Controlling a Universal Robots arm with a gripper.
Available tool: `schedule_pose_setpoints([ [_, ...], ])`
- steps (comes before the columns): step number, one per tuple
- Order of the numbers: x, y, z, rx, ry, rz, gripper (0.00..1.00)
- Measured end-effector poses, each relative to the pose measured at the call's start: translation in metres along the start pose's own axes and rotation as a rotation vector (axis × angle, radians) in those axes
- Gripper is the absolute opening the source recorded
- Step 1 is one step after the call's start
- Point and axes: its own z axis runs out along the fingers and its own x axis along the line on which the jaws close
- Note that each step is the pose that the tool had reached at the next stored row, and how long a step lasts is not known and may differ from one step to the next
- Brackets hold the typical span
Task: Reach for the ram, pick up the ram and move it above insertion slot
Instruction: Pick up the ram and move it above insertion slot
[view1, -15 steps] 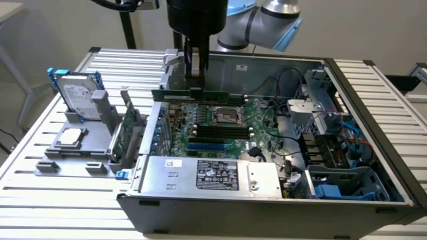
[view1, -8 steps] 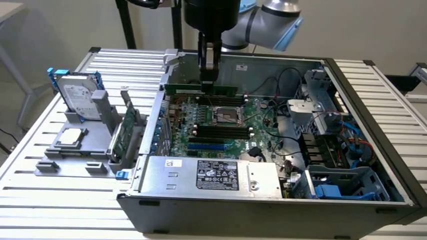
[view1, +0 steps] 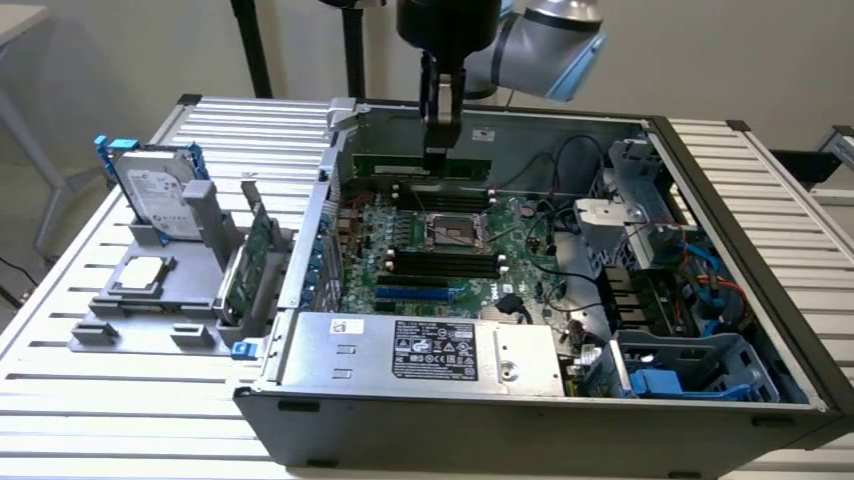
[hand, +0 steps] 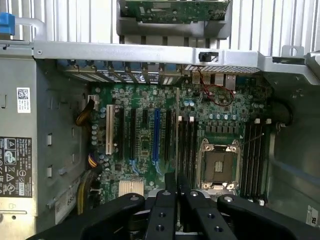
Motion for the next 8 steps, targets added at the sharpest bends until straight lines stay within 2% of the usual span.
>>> schedule_pose_setpoints([
  [4,-0.012,-0.0097,0.0028,0.0,-0.0001,0.0,0.13],
  [8,-0.017,-0.0173,0.0063,0.0001,-0.0001,0.002,0.13],
])
